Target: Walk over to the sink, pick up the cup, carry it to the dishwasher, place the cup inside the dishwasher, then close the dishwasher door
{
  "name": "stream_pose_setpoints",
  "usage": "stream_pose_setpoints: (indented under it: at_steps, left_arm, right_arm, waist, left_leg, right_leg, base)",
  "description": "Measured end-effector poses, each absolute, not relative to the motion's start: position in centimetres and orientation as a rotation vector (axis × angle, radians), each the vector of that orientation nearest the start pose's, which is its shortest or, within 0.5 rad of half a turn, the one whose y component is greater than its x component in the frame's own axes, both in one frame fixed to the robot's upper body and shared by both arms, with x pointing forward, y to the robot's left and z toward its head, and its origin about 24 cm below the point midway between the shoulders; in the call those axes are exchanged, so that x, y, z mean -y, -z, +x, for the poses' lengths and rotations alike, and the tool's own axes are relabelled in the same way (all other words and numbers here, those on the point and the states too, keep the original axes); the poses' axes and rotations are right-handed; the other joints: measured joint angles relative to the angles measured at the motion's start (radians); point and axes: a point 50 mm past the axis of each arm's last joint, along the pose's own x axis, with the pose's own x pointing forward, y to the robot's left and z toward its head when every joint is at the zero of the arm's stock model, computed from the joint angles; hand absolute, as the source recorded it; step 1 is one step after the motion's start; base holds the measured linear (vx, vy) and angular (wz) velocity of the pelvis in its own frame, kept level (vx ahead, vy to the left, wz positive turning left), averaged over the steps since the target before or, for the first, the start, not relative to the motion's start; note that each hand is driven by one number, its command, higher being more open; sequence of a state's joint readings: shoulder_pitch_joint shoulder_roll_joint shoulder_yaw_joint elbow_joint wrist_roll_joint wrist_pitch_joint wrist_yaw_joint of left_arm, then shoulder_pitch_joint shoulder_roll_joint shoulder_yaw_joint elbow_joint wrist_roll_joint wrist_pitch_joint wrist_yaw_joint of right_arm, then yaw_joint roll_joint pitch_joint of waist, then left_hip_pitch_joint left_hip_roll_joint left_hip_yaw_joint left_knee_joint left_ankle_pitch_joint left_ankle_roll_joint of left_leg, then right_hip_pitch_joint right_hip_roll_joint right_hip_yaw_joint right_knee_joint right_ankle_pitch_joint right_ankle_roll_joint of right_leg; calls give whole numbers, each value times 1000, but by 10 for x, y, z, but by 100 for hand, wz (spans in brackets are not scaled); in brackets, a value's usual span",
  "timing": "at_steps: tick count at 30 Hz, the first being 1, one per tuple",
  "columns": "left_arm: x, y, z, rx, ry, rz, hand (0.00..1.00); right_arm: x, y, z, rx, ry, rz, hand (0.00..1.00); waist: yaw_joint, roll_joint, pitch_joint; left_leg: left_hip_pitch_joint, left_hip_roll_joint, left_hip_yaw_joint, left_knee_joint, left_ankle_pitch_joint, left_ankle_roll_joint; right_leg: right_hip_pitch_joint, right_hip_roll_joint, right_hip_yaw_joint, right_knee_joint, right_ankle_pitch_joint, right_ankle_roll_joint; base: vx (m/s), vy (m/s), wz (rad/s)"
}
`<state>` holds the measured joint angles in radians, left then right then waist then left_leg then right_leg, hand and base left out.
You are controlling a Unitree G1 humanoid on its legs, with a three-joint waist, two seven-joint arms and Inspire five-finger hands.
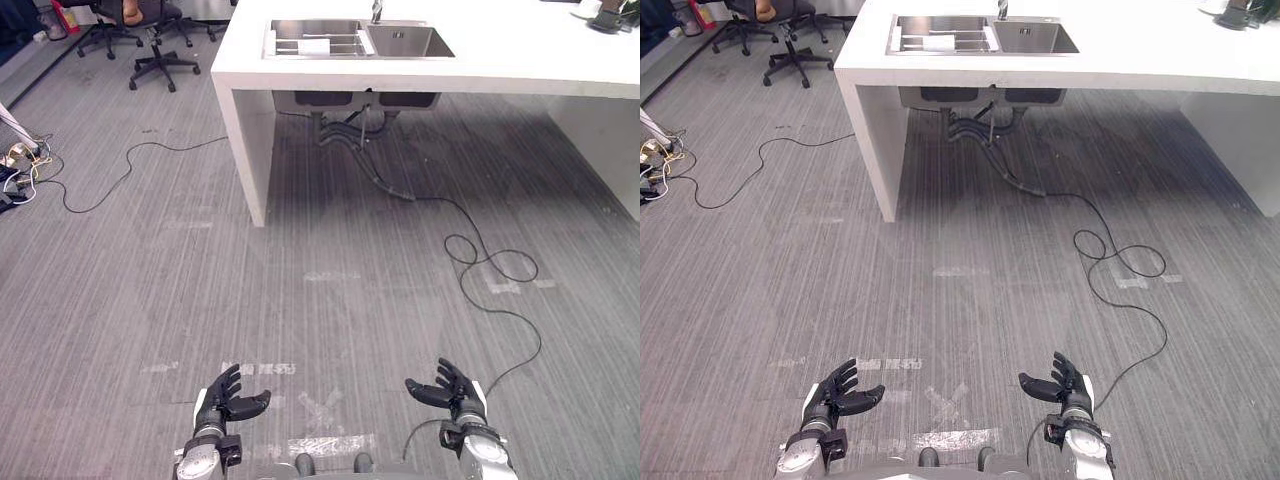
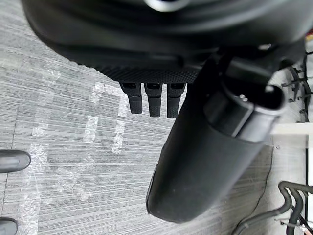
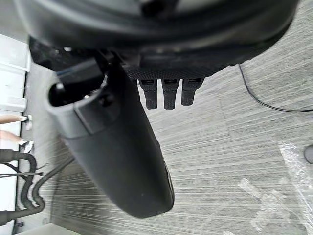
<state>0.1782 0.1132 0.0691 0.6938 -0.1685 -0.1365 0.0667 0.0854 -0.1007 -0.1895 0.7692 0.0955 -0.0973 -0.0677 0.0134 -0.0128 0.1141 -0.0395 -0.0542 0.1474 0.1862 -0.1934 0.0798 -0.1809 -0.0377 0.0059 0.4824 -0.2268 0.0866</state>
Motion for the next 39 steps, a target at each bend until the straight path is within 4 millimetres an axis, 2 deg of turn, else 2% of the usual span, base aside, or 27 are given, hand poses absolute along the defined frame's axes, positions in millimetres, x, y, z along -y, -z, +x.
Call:
stream_pose_setpoints:
  at_steps: [2, 3, 5, 7, 9, 10, 12, 13, 14, 16, 17, 18, 21, 23, 25, 26, 27, 29, 30, 31, 33, 34, 35, 36, 37, 38, 39]
  left_arm:
    - [-214, 116, 137, -698, -289, -44, 90]
    - [-214, 116, 137, -696, -291, -51, 90]
    - [-212, 115, 138, -697, -293, -61, 90]
    - [-209, 112, 145, -672, -287, -64, 90]
    - [-206, 106, 159, -635, -283, -83, 90]
    - [-207, 103, 166, -614, -280, -77, 90]
    - [-209, 103, 164, -618, -281, -70, 90]
    - [-205, 109, 160, -647, -289, -88, 90]
    - [-203, 110, 159, -654, -291, -98, 90]
    - [-200, 110, 162, -648, -297, -118, 90]
    - [-196, 110, 161, -645, -298, -135, 90]
    - [-191, 110, 160, -641, -290, -149, 90]
    - [-178, 100, 164, -586, -278, -195, 90]
    - [-175, 96, 169, -557, -262, -192, 90]
    - [-175, 94, 172, -547, -260, -191, 90]
    - [-174, 95, 171, -555, -260, -195, 90]
    - [-173, 96, 170, -559, -260, -198, 90]
    - [-173, 100, 166, -582, -265, -198, 90]
    - [-176, 102, 162, -595, -279, -195, 90]
    - [-182, 105, 161, -608, -285, -178, 90]
    - [-183, 106, 160, -623, -282, -171, 90]
    - [-180, 109, 156, -638, -276, -171, 90]
    - [-180, 110, 152, -650, -271, -164, 90]
    - [-180, 111, 150, -660, -254, -149, 90]
    - [-179, 111, 150, -660, -245, -142, 90]
    - [-180, 109, 153, -646, -237, -135, 90]
    - [-179, 106, 156, -631, -234, -136, 90]
  right_arm:
    - [219, 121, 150, -742, 337, 42, 90]
    - [216, 122, 149, -752, 326, 42, 90]
    - [214, 122, 150, -753, 312, 37, 90]
    - [214, 121, 153, -746, 297, 25, 90]
    - [216, 117, 160, -730, 288, 11, 90]
    - [220, 115, 165, -717, 287, -1, 90]
    - [223, 114, 164, -719, 286, -18, 90]
    - [230, 113, 163, -724, 297, -40, 90]
    - [231, 112, 165, -720, 299, -46, 90]
    - [229, 111, 166, -714, 290, -54, 90]
    - [224, 111, 168, -705, 276, -54, 90]
    - [220, 108, 169, -683, 268, -47, 90]
    - [212, 95, 178, -590, 265, -22, 90]
    - [210, 93, 182, -574, 262, -16, 90]
    - [209, 94, 183, -583, 268, -7, 90]
    - [212, 97, 181, -601, 285, -3, 90]
    - [214, 99, 180, -611, 295, -2, 90]
    - [219, 107, 175, -665, 316, -9, 90]
    - [217, 113, 171, -703, 310, -10, 90]
    - [212, 118, 167, -735, 294, -7, 90]
    - [213, 120, 165, -752, 295, -12, 90]
    - [212, 122, 163, -766, 289, -14, 90]
    - [209, 124, 161, -774, 275, -12, 90]
    - [204, 126, 159, -783, 258, -4, 90]
    - [202, 127, 156, -789, 251, -3, 90]
    - [197, 129, 151, -803, 236, -1, 90]
    - [196, 129, 149, -802, 225, -7, 90]
  waist:
    - [0, -13, 24]
    - [1, -19, 32]
    - [-1, -16, 32]
    - [-5, -16, 34]
    - [-13, 5, 45]
    - [-20, 11, 49]
    - [-26, -8, 38]
    - [-29, 16, 30]
    - [-35, 38, 24]
    - [-32, 53, 35]
    - [-24, 54, 36]
    - [-24, 53, 37]
    - [8, 40, 46]
    - [22, 41, 46]
    - [33, 34, 54]
    - [37, 32, 55]
    - [40, 35, 56]
    - [59, 51, 54]
    - [76, 49, 55]
    - [74, 20, 57]
    - [69, 17, 59]
    - [66, 15, 60]
    - [64, 13, 62]
    - [50, 9, 63]
    - [46, 7, 64]
    - [39, 0, 62]
    - [38, -3, 60]
  left_leg:
    - [25, 2, -6, 38, -29, 4]
    - [42, 2, -9, 72, -60, 7]
    - [66, 4, -15, 99, -103, 3]
    - [99, 15, -28, 95, -123, -3]
    - [132, 59, -50, 63, -130, -25]
    - [155, 78, -62, 40, -136, -56]
    - [191, 69, -64, 29, -156, -89]
    - [219, 93, -62, 50, -182, -113]
    - [190, 128, -62, 146, -173, -127]
    - [103, 174, -58, 400, -111, -138]
    - [8, 222, -60, 659, -69, -153]
    - [-62, 258, -51, 827, -70, -154]
    - [-208, 311, 3, 925, -75, -145]
    - [-289, 311, 8, 821, -78, -142]
    - [-311, 274, 26, 623, -78, -143]
    - [-307, 229, 27, 436, -62, -143]
    - [-307, 210, 26, 353, -41, -143]
    - [-285, 163, 2, 129, 108, -139]
    - [-252, 145, 4, 106, 196, -98]
    - [-247, 107, 11, 131, 144, -52]
    - [-235, 84, 19, 141, 115, -34]
    - [-191, 68, 39, 113, 100, -22]
    - [-145, 54, 50, 86, 91, -12]
    - [-90, 36, 48, 62, 76, -1]
    - [-69, 29, 43, 62, 67, -3]
    - [-16, 20, 34, 64, 38, -4]
    - [8, 17, 26, 64, 26, 5]
  right_leg:
    - [-78, -17, -35, 216, 5, 5]
    - [-115, -36, -65, 329, -9, -13]
    - [-159, -66, -110, 386, -55, -35]
    - [-197, -68, -146, 331, -81, -41]
    - [-245, -24, -172, 164, -66, -52]
    - [-262, 15, -171, -6, 38, -64]
    - [-252, 8, -164, -117, 193, -108]
    - [-244, 24, -181, -67, 202, -232]
    - [-214, 49, -198, -77, 166, -265]
    - [-129, 87, -207, -134, 150, -279]
    - [-43, 110, -206, -194, 146, -286]
    - [42, 124, -200, -241, 144, -290]
    - [189, 123, -151, -338, 132, -303]
    - [233, 117, -130, -386, 127, -293]
    - [269, 92, -116, -400, 114, -272]
    - [279, 70, -107, -402, 100, -252]
    - [283, 62, -99, -405, 93, -242]
    - [293, 45, -62, -405, 66, -201]
    - [307, 33, -25, -398, 44, -166]
    - [305, -5, -15, -364, 10, -118]
    - [276, -30, 2, -270, -18, -75]
    - [221, -48, 28, -109, -34, -41]
    - [158, -62, 37, 60, -23, 16]
    - [72, -82, 40, 280, 26, 108]
    - [41, -91, 39, 361, 28, 111]
    - [-24, -108, 12, 482, 7, 75]
    - [-54, -120, -20, 493, -6, 52]
  base:
    - [165, 11, 8]
    - [224, 1, 7]
    - [242, -2, 4]
    - [395, -37, 15]
    - [568, -101, 32]
    - [502, -124, 32]
    - [510, -146, 19]
    - [587, -179, 11]
    - [582, -186, 8]
    - [557, -185, 4]
    - [622, -189, 4]
    - [483, -132, -2]
    - [400, -67, -35]
    - [289, 52, -27]
    - [269, 128, -16]
    - [220, 134, -11]
    - [354, 251, -24]
    - [359, 280, -51]
    - [422, 320, -53]
    - [421, 308, -33]
    - [295, 220, -2]
    - [254, 202, -21]
    - [308, 231, -19]
    - [246, 158, -1]
    - [394, 176, 22]
    - [414, 116, 26]
    - [418, 88, 26]
